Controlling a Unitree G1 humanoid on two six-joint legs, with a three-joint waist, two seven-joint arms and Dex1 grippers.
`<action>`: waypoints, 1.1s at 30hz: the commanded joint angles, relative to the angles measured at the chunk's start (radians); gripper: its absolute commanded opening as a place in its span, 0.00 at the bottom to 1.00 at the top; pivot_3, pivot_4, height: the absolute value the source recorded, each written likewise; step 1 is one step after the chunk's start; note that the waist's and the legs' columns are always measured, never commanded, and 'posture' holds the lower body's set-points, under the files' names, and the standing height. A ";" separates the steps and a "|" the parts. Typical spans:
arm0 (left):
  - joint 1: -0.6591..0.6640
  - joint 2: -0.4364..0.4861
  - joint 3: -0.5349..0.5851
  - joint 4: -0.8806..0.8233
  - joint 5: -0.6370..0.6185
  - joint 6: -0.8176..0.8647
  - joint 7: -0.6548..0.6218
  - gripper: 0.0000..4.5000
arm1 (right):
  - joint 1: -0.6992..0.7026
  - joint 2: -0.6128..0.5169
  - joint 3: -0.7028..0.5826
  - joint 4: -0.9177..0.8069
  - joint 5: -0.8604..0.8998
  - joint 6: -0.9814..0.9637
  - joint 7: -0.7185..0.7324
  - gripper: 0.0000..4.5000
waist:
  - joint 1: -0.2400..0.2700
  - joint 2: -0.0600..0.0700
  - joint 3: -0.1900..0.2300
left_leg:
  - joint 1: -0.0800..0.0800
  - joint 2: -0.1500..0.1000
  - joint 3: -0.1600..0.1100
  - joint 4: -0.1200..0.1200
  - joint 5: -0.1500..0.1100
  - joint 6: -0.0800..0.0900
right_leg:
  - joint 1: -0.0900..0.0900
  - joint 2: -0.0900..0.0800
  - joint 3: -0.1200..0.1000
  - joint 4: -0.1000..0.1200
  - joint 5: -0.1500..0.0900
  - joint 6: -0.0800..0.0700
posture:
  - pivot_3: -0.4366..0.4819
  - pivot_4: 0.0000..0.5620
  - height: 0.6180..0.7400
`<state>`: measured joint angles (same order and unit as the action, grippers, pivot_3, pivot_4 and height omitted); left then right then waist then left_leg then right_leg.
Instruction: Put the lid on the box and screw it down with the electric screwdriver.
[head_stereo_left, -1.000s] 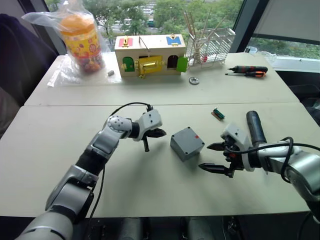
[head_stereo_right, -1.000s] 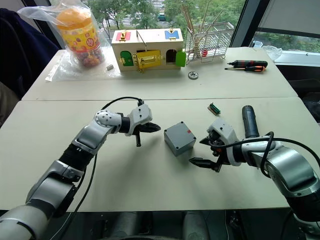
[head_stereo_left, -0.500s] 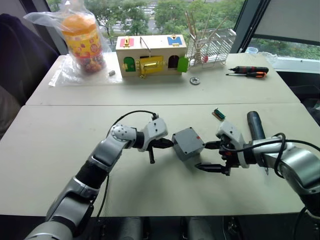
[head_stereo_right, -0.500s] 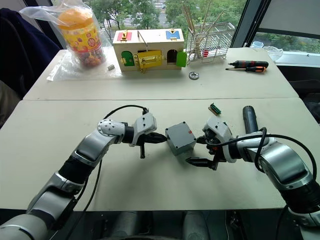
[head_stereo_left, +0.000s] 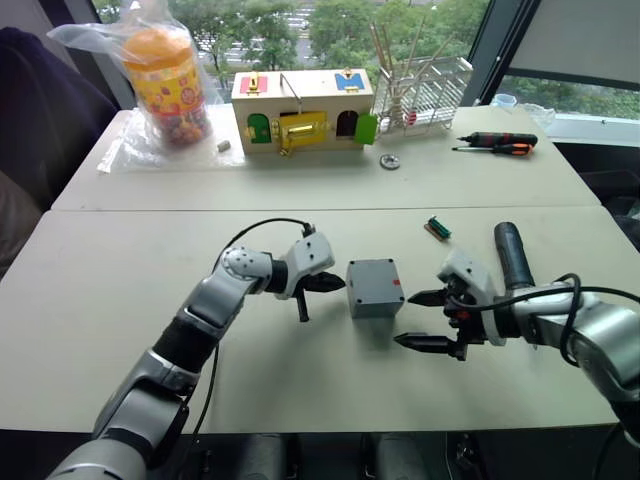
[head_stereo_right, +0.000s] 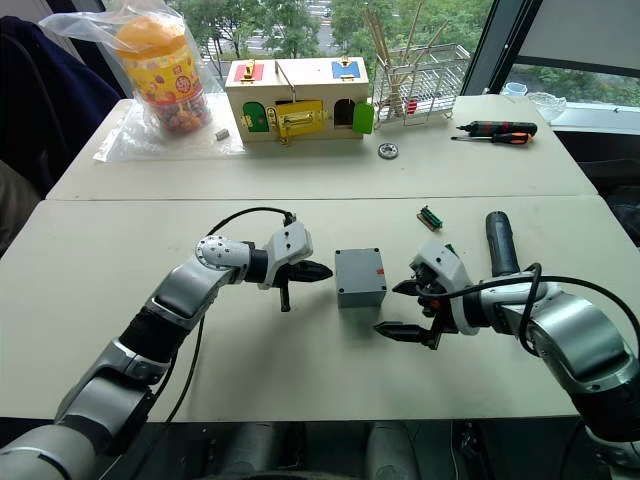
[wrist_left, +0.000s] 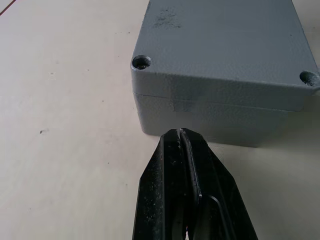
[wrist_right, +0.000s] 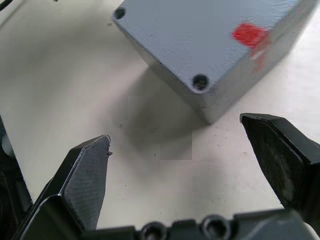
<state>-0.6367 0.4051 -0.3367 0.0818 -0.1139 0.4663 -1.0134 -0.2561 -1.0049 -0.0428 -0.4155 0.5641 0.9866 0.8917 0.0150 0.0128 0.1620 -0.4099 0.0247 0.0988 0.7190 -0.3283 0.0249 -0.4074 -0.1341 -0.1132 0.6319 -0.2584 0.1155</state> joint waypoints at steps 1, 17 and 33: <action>-0.050 -0.033 0.140 -0.053 -0.116 0.067 0.037 0.00 | -0.084 0.016 -0.159 0.131 0.035 -0.015 -0.017 1.00 | -0.001 0.000 0.000 | 0.000 0.000 0.000 0.000 0.000 0.000 | 0.000 0.000 0.000 0.000 0.000 0.000 | 0.48 0.27 0.74; -0.026 -0.108 0.146 -0.164 -0.207 0.173 0.116 0.00 | -0.518 0.374 -0.048 1.117 -0.320 -0.724 -0.147 1.00 | -0.007 -0.001 0.000 | 0.001 -0.003 0.005 -0.002 0.001 -0.001 | 0.000 0.000 0.000 0.001 0.000 0.000 | 0.48 0.27 0.74; -0.007 -0.080 0.130 -0.180 -0.211 0.177 0.135 0.00 | -0.643 0.428 -0.040 1.392 -0.415 -0.881 -0.138 0.67 | -0.013 -0.001 0.000 | 0.001 0.000 0.005 -0.002 0.001 -0.002 | 0.000 0.001 0.000 0.001 0.000 0.000 | 0.48 0.27 0.74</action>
<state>-0.6392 0.3228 -0.2056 -0.0619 -0.3148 0.6492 -0.8806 -0.8690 -0.5756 -0.0649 0.9820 0.1500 0.1271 0.7537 0.0019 0.0118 0.1617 -0.4092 0.0246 0.1036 0.7167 -0.3273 0.0233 -0.4071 -0.1333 -0.1130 0.6327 -0.2585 0.1158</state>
